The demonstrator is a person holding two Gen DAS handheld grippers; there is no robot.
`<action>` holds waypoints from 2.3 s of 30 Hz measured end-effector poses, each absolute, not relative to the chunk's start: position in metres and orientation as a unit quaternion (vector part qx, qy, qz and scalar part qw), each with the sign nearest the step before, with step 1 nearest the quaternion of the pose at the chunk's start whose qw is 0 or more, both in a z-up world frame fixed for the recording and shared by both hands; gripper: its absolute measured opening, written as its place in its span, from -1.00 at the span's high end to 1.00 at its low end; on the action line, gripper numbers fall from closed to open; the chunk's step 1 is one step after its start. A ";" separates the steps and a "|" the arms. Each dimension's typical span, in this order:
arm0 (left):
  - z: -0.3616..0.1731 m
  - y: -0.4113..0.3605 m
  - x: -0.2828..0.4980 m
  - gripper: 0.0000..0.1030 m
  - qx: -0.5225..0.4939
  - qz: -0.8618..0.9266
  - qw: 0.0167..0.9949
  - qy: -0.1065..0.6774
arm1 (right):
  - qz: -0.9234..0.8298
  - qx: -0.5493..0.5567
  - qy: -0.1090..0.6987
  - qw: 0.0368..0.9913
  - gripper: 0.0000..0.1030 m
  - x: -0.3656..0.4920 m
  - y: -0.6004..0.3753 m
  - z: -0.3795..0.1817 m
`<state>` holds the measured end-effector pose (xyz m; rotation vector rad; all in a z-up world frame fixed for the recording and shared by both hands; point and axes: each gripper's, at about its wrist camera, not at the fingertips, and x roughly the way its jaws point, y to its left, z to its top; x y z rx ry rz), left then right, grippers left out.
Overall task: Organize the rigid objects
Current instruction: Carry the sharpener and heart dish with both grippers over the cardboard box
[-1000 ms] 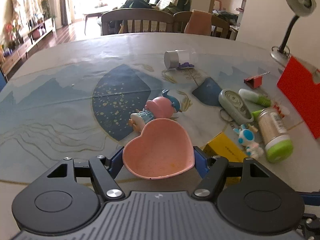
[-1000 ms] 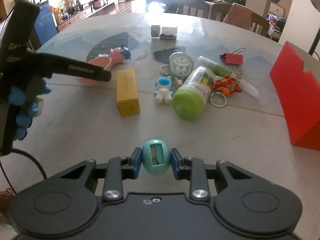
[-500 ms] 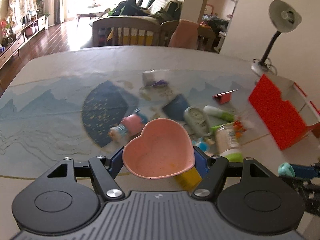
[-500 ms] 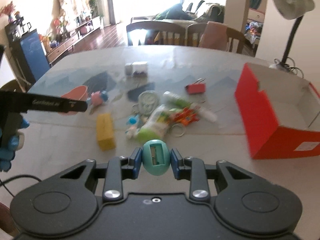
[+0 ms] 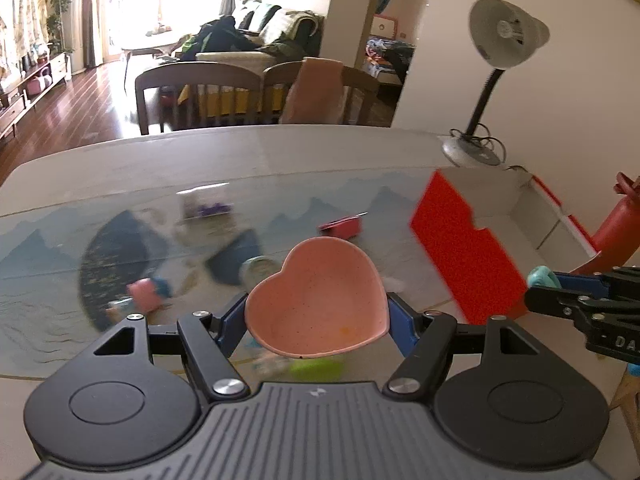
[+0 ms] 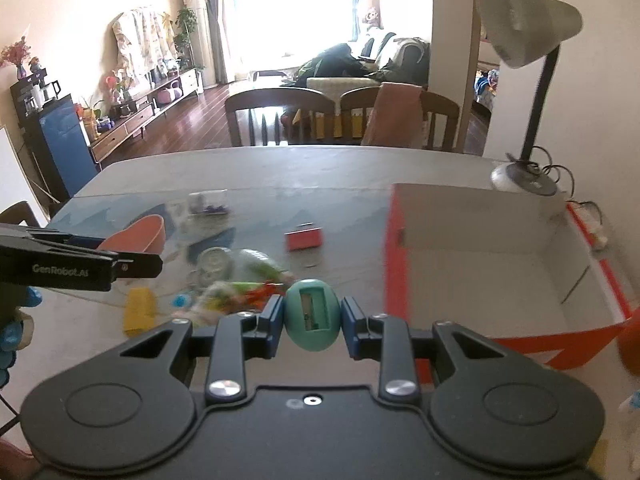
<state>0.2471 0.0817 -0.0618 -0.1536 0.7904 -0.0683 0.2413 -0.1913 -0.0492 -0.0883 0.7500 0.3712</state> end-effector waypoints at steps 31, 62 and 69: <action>-0.075 -0.159 0.440 -0.39 0.004 -0.138 0.881 0.452 | 0.113 -0.043 0.419 0.900 0.43 0.365 -0.345 -0.104; -0.180 -0.218 0.523 -0.39 0.069 -0.138 0.786 0.598 | 0.131 -0.086 0.551 0.820 0.37 0.404 -0.357 -0.157; -0.173 -0.213 0.514 -0.39 0.073 -0.135 0.787 0.597 | 0.121 -0.073 0.547 0.825 0.27 0.397 -0.359 -0.156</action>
